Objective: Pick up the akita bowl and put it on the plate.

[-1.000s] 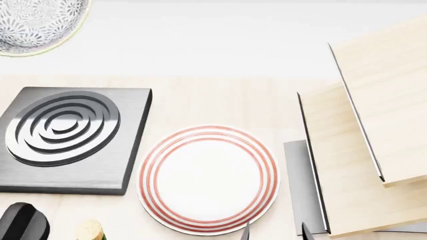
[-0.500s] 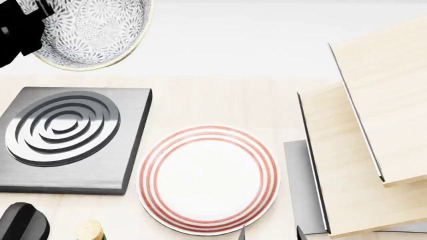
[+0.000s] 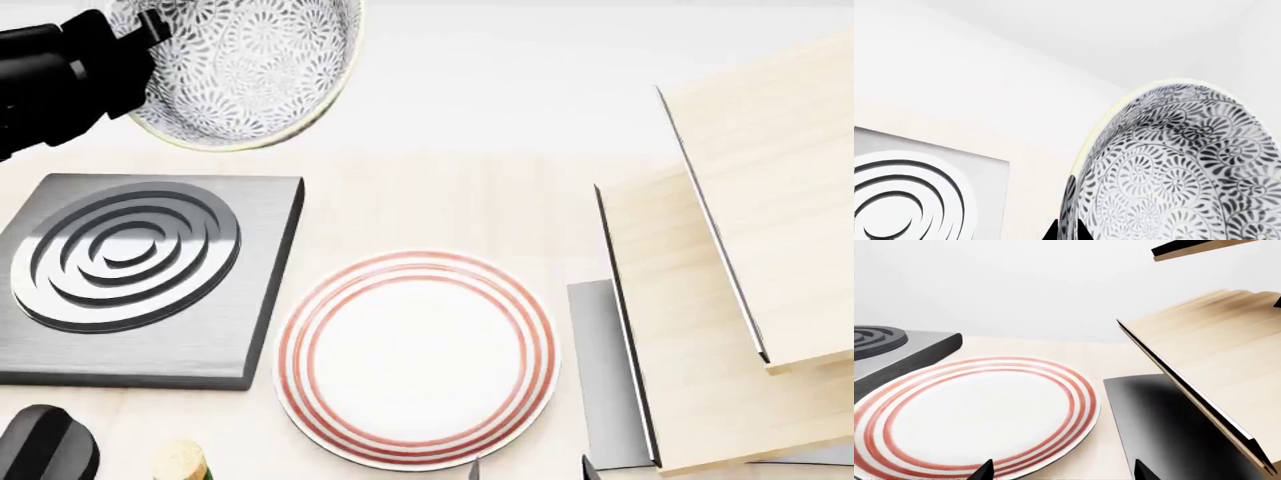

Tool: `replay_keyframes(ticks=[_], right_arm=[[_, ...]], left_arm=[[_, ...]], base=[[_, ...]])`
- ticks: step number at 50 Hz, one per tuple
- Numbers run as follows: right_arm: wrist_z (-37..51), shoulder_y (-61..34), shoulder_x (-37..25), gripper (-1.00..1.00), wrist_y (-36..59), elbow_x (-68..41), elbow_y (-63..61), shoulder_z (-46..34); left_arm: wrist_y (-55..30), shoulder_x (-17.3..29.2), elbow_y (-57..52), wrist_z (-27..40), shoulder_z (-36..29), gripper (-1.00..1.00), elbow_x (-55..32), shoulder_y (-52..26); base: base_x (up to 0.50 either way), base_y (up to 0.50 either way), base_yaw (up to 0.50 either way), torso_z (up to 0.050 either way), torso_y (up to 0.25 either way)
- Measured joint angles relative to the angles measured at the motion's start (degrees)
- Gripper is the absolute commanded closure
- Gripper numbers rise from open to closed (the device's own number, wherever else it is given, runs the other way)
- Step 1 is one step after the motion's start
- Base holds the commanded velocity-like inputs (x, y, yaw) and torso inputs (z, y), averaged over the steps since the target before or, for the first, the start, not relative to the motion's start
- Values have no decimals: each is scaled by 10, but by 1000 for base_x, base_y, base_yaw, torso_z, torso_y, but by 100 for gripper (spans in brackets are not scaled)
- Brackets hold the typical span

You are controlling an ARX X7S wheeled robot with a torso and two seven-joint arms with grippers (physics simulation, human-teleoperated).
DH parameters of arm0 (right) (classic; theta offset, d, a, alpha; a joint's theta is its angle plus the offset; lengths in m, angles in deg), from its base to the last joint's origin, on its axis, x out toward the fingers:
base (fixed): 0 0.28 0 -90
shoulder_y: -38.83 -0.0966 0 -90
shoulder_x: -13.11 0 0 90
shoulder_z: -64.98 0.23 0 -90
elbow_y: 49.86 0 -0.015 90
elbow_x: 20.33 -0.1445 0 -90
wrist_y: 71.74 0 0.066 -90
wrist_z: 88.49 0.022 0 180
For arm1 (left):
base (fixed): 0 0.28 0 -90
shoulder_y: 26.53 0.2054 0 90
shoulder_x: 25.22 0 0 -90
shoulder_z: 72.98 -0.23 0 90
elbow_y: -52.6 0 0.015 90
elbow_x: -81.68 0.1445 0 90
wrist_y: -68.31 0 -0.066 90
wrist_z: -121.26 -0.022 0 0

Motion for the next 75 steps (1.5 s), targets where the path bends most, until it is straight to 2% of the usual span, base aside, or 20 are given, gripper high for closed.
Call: replay_keyframes(ticks=[8,32,57,75], right_arm=[[0,-1,1,-100,1,1,2,-4],[-4,-4,4,-100,-8,-1,17,-11],[-9,-7,13,-100,-22,2,42,-24],[-11,-9,17,-100,-26,3,52,-33]], left_arm=[[0,-14,30,-13,-14,100,10,-8],[75,-58,51,-61,-18,100,34,1],[-23,-115,203,-165,-90,100,54,-37],[-65,-141,235,-219,-134,100,71,-46]], base=[[0,0,0,0,0],[0,0,0,0,0],[0,0,0,0,0],[0,0,0,0,1]])
